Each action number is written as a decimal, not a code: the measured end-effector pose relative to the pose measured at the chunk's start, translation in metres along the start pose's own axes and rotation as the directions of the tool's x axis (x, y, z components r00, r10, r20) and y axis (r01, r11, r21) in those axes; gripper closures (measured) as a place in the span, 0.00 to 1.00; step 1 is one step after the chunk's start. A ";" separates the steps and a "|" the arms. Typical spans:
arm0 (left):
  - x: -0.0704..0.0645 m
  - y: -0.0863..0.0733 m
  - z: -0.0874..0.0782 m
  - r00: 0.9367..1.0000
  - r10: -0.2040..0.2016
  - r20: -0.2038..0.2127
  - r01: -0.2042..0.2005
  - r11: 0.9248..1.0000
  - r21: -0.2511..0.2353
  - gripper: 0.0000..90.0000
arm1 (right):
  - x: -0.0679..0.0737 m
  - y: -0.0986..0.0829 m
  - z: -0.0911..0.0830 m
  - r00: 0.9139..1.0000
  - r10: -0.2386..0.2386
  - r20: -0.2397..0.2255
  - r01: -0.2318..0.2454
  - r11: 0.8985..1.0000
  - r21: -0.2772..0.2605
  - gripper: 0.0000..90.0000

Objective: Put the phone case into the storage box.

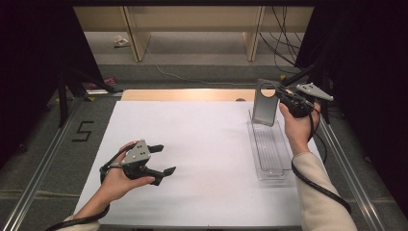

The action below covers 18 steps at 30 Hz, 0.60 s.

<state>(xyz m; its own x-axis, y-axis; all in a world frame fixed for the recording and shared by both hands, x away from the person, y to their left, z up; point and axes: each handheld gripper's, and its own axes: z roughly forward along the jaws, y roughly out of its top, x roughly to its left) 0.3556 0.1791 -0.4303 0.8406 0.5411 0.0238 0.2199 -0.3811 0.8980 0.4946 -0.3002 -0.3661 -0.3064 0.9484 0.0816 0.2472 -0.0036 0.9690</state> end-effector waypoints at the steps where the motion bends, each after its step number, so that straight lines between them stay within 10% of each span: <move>1: 0.000 0.000 0.000 1.000 0.001 0.000 -0.001 1.000 0.000 0.16 | 0.000 0.000 0.000 1.000 0.001 0.000 -0.001 1.000 0.000 0.92; 18: 0.000 0.000 0.000 1.000 0.001 0.000 -0.001 1.000 0.001 0.16 | -0.001 -0.004 0.003 1.000 -0.004 0.005 0.004 1.000 0.013 0.92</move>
<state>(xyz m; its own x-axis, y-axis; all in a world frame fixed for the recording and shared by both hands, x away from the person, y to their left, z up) 0.3556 0.1792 -0.4303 0.8408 0.5408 0.0252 0.2194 -0.3829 0.8974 0.4970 -0.3003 -0.3708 -0.3030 0.9499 0.0769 0.2581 0.0041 0.9661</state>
